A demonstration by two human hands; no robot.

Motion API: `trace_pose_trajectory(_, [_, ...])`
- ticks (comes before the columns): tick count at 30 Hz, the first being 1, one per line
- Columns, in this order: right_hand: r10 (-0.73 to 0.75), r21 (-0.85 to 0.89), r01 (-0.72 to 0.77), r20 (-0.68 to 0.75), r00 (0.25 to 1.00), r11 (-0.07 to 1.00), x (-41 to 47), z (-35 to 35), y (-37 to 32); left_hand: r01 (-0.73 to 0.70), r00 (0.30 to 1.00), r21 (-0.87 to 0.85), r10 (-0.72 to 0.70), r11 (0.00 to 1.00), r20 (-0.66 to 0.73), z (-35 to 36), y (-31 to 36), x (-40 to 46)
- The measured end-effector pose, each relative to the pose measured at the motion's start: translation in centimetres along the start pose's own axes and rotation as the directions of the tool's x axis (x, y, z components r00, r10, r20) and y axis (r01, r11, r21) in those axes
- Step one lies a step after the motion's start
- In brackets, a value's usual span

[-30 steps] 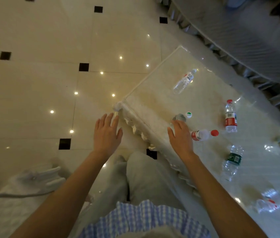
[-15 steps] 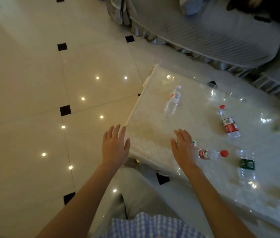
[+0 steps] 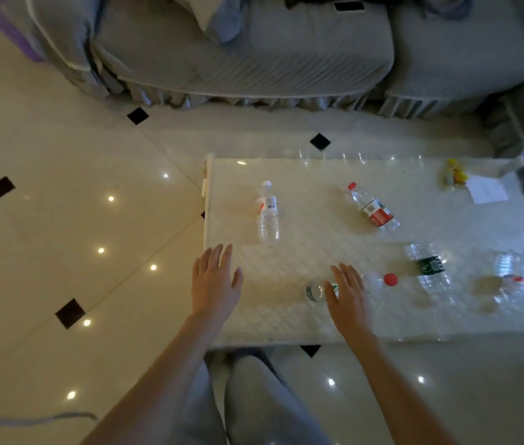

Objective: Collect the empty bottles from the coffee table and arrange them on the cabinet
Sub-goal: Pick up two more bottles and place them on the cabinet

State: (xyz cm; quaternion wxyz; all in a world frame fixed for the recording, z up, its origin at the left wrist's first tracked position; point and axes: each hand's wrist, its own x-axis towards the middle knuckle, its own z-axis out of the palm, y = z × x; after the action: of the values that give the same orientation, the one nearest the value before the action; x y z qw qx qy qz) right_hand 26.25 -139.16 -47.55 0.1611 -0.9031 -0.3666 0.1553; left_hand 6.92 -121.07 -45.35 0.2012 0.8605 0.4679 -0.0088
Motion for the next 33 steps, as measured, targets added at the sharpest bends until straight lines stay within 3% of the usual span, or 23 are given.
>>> trace_pose_trajectory(8, [0.239,0.152,-0.223,-0.095,0.966,0.963,-0.7,1.2,0.6,-0.156,0.983,-0.02,0.158,0.987,0.096,1.4,1.6,8.2])
trace_pose_trajectory(18, [0.615,0.278,-0.571,-0.106,0.781,0.773,1.5,6.2,-0.2,-0.288,0.925,-0.053,0.292,0.956,0.243,7.4,1.3,19.5])
trace_pose_trajectory(25, [0.818,0.446,-0.706,-0.12,0.562,0.55,2.9,11.3,0.7,-0.189,0.917,-0.037,0.189,0.981,0.352,14.2,0.1,26.0])
trace_pose_trajectory(28, [0.868,0.566,-0.682,-0.136,0.477,0.463,3.2,12.8,0.7,-0.144,0.918,-0.038,0.148,0.989,0.367,17.1,0.1,27.9])
trace_pose_trajectory(33, [0.897,0.664,-0.622,-0.181,0.403,0.414,3.7,14.5,0.6,0.009,0.932,-0.122,0.036,0.993,0.36,21.5,1.0,30.5])
